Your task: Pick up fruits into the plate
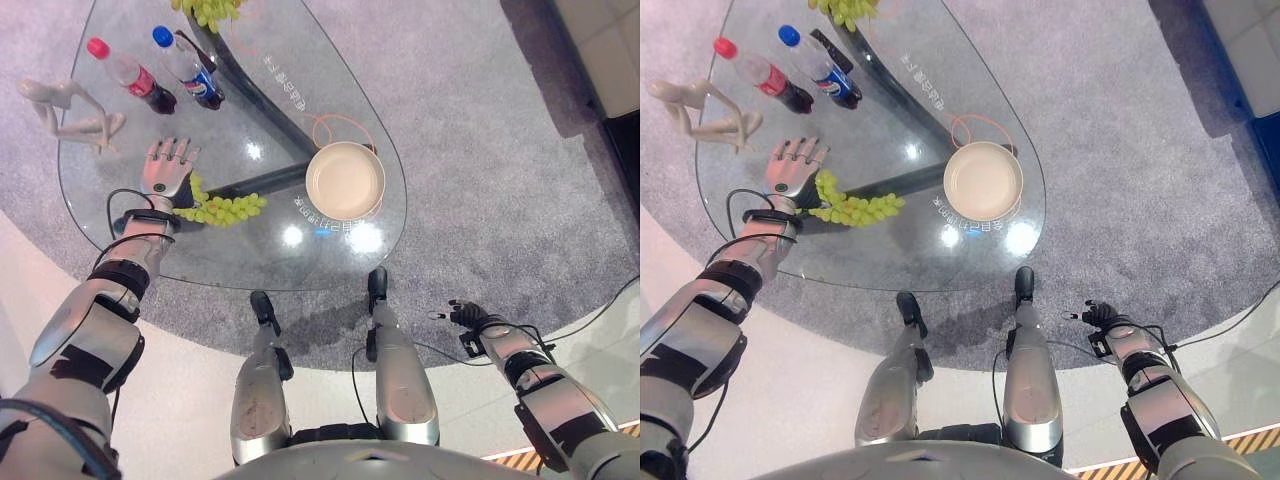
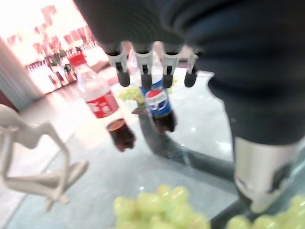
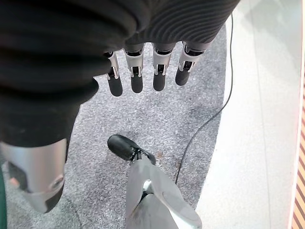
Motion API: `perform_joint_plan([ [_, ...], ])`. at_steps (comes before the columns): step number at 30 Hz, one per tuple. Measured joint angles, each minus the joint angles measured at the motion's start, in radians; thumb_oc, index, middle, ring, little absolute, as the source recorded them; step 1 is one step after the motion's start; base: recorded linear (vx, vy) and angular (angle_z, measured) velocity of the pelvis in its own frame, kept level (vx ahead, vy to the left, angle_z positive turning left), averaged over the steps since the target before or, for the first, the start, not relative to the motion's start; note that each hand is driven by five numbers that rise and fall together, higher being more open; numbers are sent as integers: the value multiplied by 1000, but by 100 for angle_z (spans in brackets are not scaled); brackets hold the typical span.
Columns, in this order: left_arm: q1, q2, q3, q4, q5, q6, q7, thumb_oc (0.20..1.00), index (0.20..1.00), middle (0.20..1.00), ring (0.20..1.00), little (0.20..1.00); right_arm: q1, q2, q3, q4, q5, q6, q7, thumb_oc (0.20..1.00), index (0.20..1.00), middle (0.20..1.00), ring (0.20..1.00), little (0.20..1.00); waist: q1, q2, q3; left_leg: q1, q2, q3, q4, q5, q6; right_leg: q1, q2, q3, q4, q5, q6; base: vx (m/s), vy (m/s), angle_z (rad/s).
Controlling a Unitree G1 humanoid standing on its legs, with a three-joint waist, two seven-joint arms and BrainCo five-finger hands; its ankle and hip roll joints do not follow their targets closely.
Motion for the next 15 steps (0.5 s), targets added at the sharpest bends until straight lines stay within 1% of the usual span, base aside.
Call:
perform_joint_plan([
  [3,-16,0,0,11,-1,42,14,1000,1000,1000,1000,1000,-33,-5,0,-1,31,-7,-10,1000,1000,1000,1000,1000,0,-10,6,-53,1,-16,29,0,0,-49,-5,-9,32,0,0,-16,-35,8],
  [4,-18,0,0,11,2,49,17,1000,1000,1000,1000,1000,-38,-7,0,-2,39,-7,-15,1000,1000,1000,1000,1000,0,-11,6,-62,1,-20,32,0,0,-56,-5,-11,34,0,0,-17,-16,10],
  [6,-24,0,-1,19,26,83,36,1000,1000,1000,1000,1000,-65,-18,-2,-2,67,-12,-36,1000,1000,1000,1000,1000,5,-12,7,-98,0,-28,49,2,3,-93,-9,-13,60,-1,0,-24,15,6],
  [10,-24,1,-1,27,36,124,61,1000,1000,1000,1000,1000,-99,-36,-8,-2,79,-32,-51,1000,1000,1000,1000,1000,11,-12,7,-158,-2,-36,76,8,10,-150,-15,-12,89,-1,0,-20,13,4],
  [12,-24,1,-1,27,36,142,70,1000,1000,1000,1000,1000,-104,-51,-16,-11,94,-37,-56,1000,1000,1000,1000,1000,14,-12,7,-186,-3,-42,90,10,13,-174,-18,-12,101,-1,0,-15,-11,6],
  [15,-23,6,1,27,33,147,82,1000,1000,1000,1000,1000,-103,-65,-23,-12,99,-45,-65,1000,1000,1000,1000,1000,23,-13,7,-206,-3,-45,102,11,15,-194,-21,-11,115,-2,-1,-6,-8,1],
])
